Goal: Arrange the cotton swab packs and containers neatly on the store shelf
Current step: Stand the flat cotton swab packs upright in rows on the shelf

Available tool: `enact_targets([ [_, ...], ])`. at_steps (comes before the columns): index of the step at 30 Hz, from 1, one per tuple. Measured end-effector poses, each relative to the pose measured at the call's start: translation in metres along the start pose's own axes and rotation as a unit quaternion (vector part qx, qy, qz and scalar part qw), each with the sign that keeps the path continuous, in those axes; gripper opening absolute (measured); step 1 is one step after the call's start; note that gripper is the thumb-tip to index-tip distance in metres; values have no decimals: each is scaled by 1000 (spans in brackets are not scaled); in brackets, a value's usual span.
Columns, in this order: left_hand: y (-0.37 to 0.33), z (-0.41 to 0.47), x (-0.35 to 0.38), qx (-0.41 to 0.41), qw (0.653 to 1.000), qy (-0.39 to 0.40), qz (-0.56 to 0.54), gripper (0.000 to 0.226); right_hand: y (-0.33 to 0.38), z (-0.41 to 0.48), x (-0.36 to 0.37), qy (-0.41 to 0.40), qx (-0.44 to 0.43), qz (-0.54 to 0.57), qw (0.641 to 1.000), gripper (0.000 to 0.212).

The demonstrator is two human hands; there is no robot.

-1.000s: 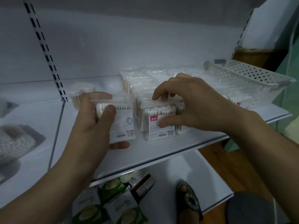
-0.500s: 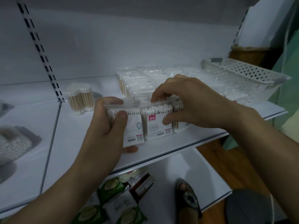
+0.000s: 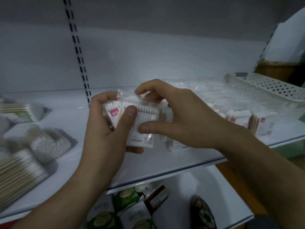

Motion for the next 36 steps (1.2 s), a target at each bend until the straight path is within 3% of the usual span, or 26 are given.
enact_targets([
  [7, 1, 16, -33, -77, 991, -62, -86, 14, -1, 39, -10, -6, 47, 71, 996, 45],
  [11, 3, 30, -62, -84, 982, -124, -114, 29, -12, 90, -28, -31, 59, -46, 997, 37],
  [15, 10, 40, -82, -72, 980, -148, -108, 40, -28, 148, -3, 97, 29, -233, 967, 47],
  [23, 19, 59, -76, -104, 989, -87, -61, 55, -72, 186, 44, 219, 11, -296, 930, 35],
  [32, 21, 54, -54, -90, 996, -18, -19, 78, -77, 174, 64, 163, -50, -374, 911, 30],
  [36, 22, 49, -53, -60, 998, -22, 27, 71, -83, 174, 63, 149, -61, -371, 915, 25],
])
Point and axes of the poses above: each hand's wrist, its own z-axis towards the middle knuckle, its own x-axis out of the palm, y = z × x, the point moved 8 cm from there along z, towards the middle knuckle, and after that the axes turned 4 degrees about -x, right-handed, at the moved point
